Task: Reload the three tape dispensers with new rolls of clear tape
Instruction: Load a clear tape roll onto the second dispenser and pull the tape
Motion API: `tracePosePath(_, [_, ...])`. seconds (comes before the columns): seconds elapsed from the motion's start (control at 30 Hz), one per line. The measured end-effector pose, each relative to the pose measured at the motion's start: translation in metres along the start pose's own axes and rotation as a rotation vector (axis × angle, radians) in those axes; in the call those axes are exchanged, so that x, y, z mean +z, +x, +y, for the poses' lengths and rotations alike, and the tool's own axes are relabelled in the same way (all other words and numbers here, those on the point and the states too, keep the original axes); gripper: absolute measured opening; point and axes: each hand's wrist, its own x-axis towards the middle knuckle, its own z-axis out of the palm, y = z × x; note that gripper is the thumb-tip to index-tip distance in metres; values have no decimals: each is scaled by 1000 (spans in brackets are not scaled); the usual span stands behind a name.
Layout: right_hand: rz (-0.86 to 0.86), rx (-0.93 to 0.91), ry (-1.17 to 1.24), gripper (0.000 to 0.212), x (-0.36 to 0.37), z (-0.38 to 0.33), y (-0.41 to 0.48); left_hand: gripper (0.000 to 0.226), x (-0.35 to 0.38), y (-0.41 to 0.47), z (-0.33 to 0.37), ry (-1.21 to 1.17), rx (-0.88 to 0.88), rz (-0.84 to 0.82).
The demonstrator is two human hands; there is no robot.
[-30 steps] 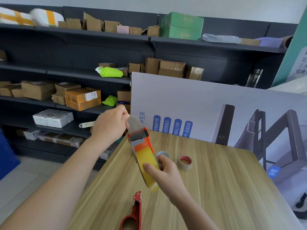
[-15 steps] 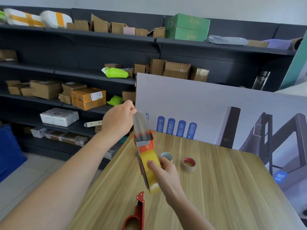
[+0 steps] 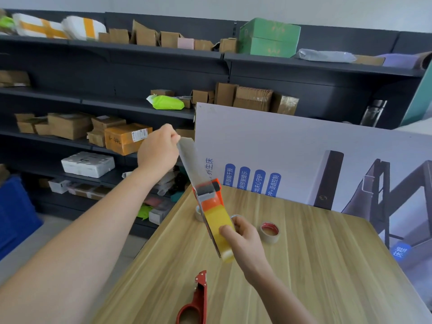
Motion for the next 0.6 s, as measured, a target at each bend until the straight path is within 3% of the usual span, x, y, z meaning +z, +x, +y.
tracePosePath(0.13, [30,10,-20,54,-3,2,5,18,3,4,4,-2,99,-82])
tracePosePath(0.3, [60,-32,-108,47,-12,-2,12,19,-3,14,-16,-39,-52,-29])
tracePosePath(0.5, [122,11,-122,52,-14,-4,12,20,2,18,-11,-104,28,-88])
tracePosePath(0.6, [190,-35,-160,53,-13,-6,12,19,7,19,-19,-82,-61,-81])
